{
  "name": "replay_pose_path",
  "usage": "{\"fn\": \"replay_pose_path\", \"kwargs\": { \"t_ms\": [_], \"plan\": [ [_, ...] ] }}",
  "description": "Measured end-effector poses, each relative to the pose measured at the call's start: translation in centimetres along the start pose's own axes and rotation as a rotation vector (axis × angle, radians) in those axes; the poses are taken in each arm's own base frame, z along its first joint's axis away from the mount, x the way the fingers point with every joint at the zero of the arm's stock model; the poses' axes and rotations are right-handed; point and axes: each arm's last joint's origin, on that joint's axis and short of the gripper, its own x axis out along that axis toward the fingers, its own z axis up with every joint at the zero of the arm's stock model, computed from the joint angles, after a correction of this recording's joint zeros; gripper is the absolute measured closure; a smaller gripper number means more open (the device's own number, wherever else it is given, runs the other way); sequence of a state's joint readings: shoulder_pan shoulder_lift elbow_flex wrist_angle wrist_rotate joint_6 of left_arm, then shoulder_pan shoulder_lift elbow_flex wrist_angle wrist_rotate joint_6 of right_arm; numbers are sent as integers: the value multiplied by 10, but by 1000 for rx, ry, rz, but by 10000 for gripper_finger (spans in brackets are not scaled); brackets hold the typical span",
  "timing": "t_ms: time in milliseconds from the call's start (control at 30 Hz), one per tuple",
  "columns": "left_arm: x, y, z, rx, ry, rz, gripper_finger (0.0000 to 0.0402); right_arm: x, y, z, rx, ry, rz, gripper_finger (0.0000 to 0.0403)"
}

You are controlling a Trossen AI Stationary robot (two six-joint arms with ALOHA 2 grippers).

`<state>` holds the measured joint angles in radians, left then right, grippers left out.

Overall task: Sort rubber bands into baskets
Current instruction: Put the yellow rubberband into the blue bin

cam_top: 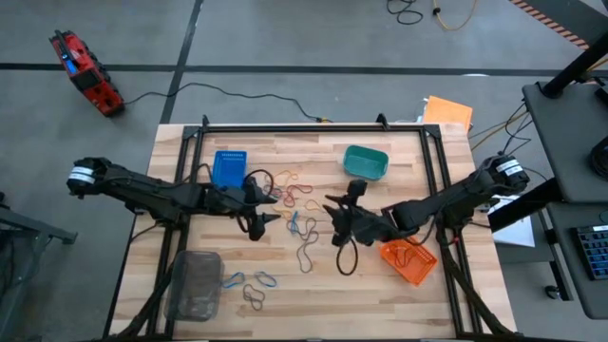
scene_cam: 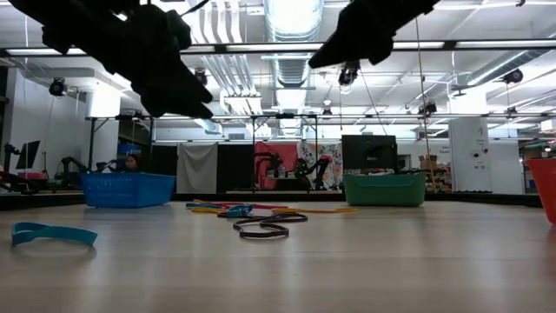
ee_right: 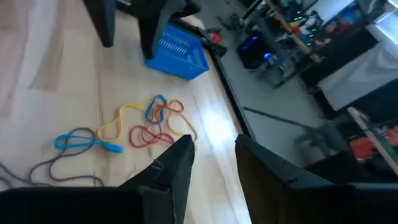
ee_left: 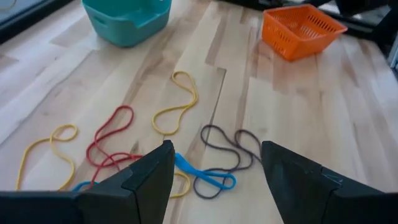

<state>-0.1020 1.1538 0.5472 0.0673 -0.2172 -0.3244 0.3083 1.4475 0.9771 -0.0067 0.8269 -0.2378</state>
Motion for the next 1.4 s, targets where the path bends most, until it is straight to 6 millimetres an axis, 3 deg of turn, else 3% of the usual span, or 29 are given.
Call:
{"fn": "replay_pose_path", "kwargs": {
  "t_ms": [267, 500, 900, 1133, 1400],
  "plan": [
    [15, 1, -5, 75, 20, 17, 178, 41, -34, -19, 73, -11, 372, 312],
    [20, 5, -7, 150, 32, 34, 178, 64, -64, -40, 151, 43, 369, 326],
    [23, 5, -26, 140, 237, -58, 178, 52, -48, -40, 192, 76, 430, 330],
    [31, 9, -27, 265, 257, -57, 178, 51, -37, -64, 186, 91, 436, 330],
    [51, 19, -29, 356, 313, -37, 178, 55, -51, -71, 221, 57, 383, 330]
  ]
}}
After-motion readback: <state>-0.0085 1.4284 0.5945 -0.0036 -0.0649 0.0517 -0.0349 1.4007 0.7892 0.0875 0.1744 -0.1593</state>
